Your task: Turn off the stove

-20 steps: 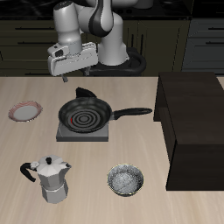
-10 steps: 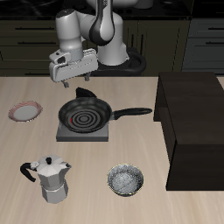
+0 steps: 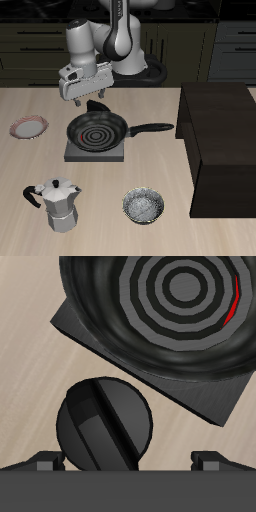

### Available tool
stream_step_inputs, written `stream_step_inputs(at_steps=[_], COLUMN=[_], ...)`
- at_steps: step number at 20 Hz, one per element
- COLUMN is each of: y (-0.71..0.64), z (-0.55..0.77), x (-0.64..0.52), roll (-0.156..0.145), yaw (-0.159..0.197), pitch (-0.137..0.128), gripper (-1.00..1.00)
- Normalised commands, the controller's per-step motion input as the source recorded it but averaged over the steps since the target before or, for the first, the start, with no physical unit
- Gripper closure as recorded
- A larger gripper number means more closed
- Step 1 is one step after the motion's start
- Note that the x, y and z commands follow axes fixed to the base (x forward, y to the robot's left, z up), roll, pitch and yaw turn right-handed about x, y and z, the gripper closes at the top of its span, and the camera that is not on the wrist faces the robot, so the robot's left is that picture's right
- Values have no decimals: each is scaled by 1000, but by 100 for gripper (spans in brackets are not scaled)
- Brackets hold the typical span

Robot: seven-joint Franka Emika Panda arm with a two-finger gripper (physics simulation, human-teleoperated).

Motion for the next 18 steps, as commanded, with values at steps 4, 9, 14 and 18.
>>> stream_step_inputs(at_steps=[4,9,14,18], y=[116,79,-45,-70], z=[-172,-80,-148,-201], x=[-17,-10,15,10], roll=[19,15,-1,-11], yaw=[3,2,-1,4], pitch=[32,15,45,52], gripper=[-100,-100,-100,100])
